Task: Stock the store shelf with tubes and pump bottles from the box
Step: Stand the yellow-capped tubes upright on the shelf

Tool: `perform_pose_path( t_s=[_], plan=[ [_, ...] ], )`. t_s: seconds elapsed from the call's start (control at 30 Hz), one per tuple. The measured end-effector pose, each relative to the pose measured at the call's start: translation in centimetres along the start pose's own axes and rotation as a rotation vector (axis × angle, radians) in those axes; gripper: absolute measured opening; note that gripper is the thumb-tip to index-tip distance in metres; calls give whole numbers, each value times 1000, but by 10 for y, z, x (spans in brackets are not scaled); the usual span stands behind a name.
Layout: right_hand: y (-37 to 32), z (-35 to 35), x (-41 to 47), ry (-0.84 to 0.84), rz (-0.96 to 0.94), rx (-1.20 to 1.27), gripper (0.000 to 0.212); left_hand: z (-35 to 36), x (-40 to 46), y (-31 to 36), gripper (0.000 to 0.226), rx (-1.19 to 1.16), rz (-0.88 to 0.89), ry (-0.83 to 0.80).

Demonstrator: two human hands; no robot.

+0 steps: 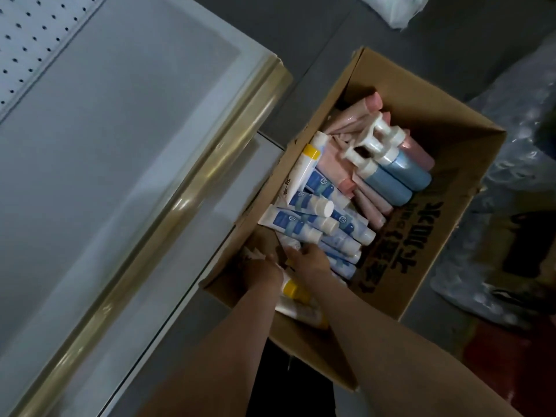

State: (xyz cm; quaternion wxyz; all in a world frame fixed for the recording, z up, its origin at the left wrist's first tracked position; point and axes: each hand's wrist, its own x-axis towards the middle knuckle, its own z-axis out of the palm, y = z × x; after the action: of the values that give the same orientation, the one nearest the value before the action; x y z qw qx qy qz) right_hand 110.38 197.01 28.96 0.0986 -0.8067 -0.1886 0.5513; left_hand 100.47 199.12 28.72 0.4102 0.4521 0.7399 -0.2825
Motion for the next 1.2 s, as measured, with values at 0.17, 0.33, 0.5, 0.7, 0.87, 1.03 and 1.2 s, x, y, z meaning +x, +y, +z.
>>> perform_pose_path(
  t_s=[0.17,0.33,0.5,0.7,0.87,1.03,1.2],
  plan=[
    [11,18,5,56,31,70,67,-4,7,0,56,-234,-123,54],
    [20,19,16,33,56,76,79,-2,9,-4,67,-478,-235,17],
    [14,-8,8,-203,136,156,44,-6,-15,-6,73,-754,-222,-57],
    [29,-55,-28,-429,308,321,23,-15,-66,-2,65,-1066,-197,-147],
    [34,-88,-85,-471,202,491,22,-26,-123,-16,46,-1134,-96,-11],
    [5,-109,-144,-437,-122,496,35,-47,-175,-31,36,-1331,97,138],
    [-40,-118,-205,-397,-466,515,51,-101,-245,-59,43,-1493,290,347]
  ],
)
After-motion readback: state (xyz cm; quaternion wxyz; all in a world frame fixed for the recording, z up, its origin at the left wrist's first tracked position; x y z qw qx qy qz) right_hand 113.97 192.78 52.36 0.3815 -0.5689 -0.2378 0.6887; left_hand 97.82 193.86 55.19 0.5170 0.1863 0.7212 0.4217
